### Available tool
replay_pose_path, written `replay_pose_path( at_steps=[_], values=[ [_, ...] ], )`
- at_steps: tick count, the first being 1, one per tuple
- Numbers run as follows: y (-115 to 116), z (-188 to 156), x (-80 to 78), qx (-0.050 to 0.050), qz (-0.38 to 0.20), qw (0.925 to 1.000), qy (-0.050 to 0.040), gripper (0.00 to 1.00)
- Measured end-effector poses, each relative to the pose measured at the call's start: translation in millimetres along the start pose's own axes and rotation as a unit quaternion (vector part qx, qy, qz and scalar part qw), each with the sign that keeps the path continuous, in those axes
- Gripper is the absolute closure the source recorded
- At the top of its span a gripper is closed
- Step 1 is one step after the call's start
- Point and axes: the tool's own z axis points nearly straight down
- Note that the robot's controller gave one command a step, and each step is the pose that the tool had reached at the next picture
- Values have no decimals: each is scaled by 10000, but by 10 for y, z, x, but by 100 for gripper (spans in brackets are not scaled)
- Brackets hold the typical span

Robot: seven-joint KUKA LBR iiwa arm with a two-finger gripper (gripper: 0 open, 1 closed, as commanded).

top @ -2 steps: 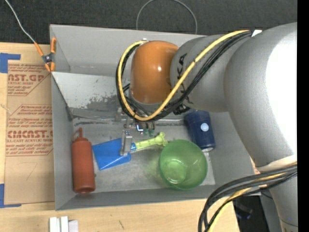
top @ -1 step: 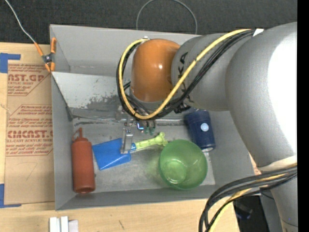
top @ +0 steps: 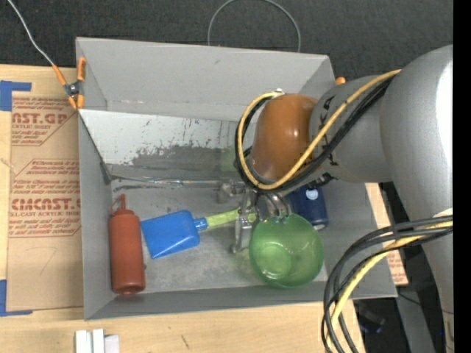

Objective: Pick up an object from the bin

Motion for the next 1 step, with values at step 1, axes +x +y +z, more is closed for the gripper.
replay_pose_path(
  at_steps=[1],
  values=[
    [-113,-539,-46,-24,228,9997,-74,0]
  ],
)
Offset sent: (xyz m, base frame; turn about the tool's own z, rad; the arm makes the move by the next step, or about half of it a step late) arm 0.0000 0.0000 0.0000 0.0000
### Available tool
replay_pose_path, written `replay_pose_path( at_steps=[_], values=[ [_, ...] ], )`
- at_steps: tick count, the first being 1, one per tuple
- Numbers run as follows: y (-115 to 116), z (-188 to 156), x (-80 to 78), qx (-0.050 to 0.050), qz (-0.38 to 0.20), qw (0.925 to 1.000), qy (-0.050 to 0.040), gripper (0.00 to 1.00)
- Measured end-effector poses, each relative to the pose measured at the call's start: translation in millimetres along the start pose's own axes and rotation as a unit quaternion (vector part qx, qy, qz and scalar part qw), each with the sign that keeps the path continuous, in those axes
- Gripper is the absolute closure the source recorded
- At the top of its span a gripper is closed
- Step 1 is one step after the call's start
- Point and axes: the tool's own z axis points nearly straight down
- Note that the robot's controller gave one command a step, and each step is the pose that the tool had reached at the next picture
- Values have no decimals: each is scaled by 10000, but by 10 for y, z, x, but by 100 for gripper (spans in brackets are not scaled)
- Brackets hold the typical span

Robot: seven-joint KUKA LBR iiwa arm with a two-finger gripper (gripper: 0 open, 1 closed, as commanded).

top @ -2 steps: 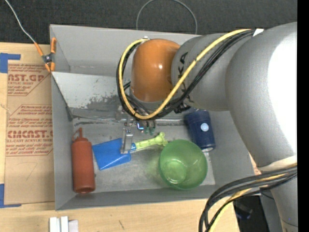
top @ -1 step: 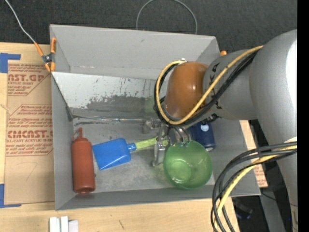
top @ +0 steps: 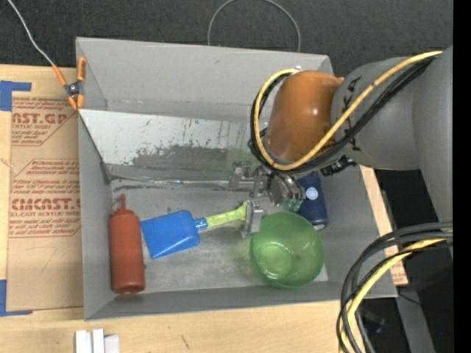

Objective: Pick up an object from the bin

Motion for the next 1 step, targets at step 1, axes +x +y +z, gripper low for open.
replay_pose_path(
  at_steps=[1],
  values=[
    [120,543,60,14,-227,9997,70,0]
  ],
)
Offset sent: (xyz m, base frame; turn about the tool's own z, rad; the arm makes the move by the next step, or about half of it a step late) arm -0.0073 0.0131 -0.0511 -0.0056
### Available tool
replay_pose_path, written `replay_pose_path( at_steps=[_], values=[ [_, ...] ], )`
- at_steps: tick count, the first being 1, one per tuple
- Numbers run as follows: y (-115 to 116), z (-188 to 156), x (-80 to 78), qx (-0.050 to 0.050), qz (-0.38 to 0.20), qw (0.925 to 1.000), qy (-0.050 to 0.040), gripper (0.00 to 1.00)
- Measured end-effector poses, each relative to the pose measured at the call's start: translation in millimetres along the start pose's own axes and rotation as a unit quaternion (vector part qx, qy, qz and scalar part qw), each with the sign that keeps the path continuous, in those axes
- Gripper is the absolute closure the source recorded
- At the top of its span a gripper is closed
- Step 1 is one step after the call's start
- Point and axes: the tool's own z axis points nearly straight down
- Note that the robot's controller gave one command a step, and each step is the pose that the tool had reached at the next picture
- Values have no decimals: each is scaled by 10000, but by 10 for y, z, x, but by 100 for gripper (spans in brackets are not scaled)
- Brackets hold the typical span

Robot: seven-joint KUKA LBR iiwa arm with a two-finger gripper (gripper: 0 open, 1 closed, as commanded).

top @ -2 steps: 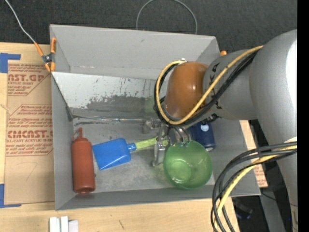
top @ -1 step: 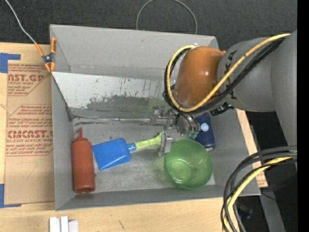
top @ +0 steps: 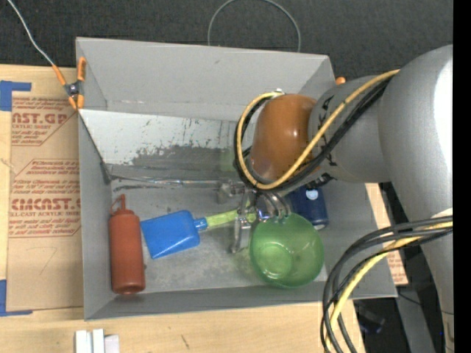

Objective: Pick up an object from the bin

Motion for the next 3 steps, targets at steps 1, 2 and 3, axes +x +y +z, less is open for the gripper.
replay_pose_path(
  at_steps=[1,2,3],
  values=[
    [12,-19,4,-14,132,9999,-50,0],
    [7,-5,-8,-5,3,10000,-17,100],
    [7,-5,-8,-5,3,10000,-17,100]
  ],
)
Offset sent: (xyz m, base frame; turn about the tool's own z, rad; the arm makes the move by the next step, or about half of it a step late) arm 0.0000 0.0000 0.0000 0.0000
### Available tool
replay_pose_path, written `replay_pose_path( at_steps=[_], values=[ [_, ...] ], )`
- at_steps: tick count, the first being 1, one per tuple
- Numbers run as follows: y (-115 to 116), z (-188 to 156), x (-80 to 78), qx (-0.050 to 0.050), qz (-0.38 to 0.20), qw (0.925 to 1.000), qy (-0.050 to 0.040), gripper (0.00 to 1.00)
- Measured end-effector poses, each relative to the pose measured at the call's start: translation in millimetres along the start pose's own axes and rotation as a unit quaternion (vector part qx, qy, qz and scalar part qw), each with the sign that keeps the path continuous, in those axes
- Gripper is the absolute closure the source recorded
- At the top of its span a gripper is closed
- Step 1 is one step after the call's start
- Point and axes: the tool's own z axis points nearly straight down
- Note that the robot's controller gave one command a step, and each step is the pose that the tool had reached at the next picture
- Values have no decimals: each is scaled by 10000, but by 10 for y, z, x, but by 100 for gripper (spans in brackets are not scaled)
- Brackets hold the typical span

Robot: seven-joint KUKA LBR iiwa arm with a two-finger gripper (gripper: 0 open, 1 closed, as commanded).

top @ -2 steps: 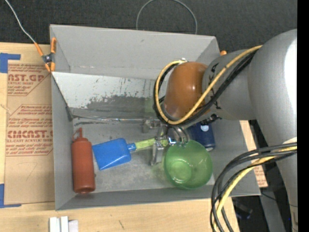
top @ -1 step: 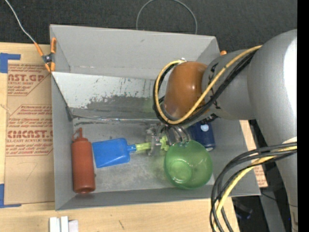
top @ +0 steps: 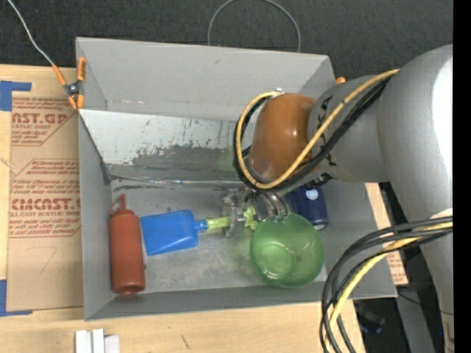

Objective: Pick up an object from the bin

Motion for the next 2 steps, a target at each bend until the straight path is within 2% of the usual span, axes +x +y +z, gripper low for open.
replay_pose_path(
  at_steps=[2],
  values=[
    [2,-111,10,-1,1,10000,12,100]
  ],
)
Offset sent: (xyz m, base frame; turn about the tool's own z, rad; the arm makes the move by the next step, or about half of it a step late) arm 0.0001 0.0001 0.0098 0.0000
